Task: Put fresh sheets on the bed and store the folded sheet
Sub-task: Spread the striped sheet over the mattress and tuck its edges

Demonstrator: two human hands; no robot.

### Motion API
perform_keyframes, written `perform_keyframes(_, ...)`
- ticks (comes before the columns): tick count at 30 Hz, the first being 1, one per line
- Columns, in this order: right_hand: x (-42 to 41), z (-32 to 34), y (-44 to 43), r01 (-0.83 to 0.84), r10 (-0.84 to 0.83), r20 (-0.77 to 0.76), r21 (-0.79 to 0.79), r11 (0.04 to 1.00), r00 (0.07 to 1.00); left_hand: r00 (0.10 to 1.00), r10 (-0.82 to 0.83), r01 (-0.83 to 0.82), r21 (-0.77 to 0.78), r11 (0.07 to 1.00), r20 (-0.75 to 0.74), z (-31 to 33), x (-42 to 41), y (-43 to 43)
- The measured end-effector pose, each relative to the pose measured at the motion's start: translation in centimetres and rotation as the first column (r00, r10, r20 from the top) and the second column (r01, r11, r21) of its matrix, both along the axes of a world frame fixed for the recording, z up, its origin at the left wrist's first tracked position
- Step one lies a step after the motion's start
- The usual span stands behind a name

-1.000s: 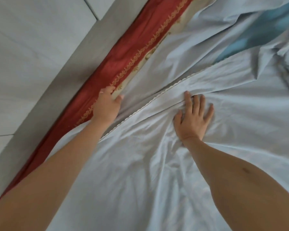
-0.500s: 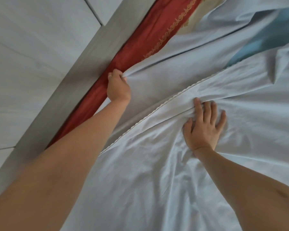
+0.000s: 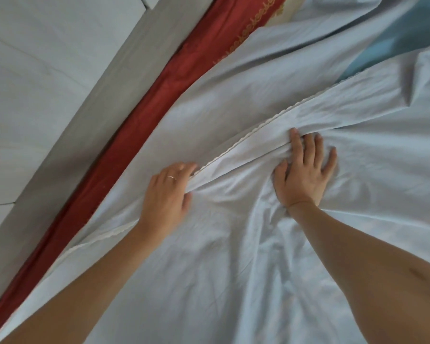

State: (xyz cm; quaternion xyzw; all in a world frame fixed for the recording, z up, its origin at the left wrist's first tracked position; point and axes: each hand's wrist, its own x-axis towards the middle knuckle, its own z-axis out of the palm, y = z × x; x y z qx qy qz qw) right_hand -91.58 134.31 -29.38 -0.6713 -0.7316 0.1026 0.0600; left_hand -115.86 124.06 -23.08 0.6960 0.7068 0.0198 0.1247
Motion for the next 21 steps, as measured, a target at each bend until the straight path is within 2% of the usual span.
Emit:
perform_keyframes(4, 0.1, 0.0, -0.2, -0.006, 0.006, 0.008, 0.018, 1.000, 1.000, 0.982, 0.188, -0.188, 0.011, 0.982, -0.027, 0.4, -2.9, 0.4)
perform_keyframes(8, 0.1, 0.0, -0.3, -0.018, 0.018, 0.004, 0.037, 0.999, 1.000, 0.948, 0.302, -0.293, 0.099, 0.951, -0.097, -0.6, -4.8, 2.0)
perform_keyframes(10, 0.1, -0.1, -0.2, -0.017, 0.017, -0.013, 0.051, 0.999, 1.000, 0.916, 0.390, -0.382, 0.087, 0.920, -0.098, -1.6, -5.2, 2.2)
perform_keyframes(14, 0.1, 0.0, -0.4, -0.022, 0.024, -0.023, 0.076, 0.997, 0.999, 0.926, 0.356, -0.365, 0.065, 0.929, 0.127, -2.0, -6.3, 1.6)
perform_keyframes(17, 0.0, 0.2, -0.6, -0.039, 0.041, -0.015, 0.119, 0.992, 0.999, 0.880, 0.351, -0.359, -0.036, 0.933, 0.320, -0.6, -7.7, 1.6)
perform_keyframes(19, 0.1, 0.2, -0.5, -0.034, 0.037, -0.028, 0.111, 0.993, 0.999, 0.835, 0.382, -0.353, -0.145, 0.924, 0.396, 0.0, -8.5, 2.0)
perform_keyframes(21, 0.1, 0.3, -0.8, -0.032, 0.031, 0.011, 0.124, 0.992, 0.999, 0.812, 0.379, -0.348, -0.154, 0.925, 0.444, 0.4, -8.5, 2.1)
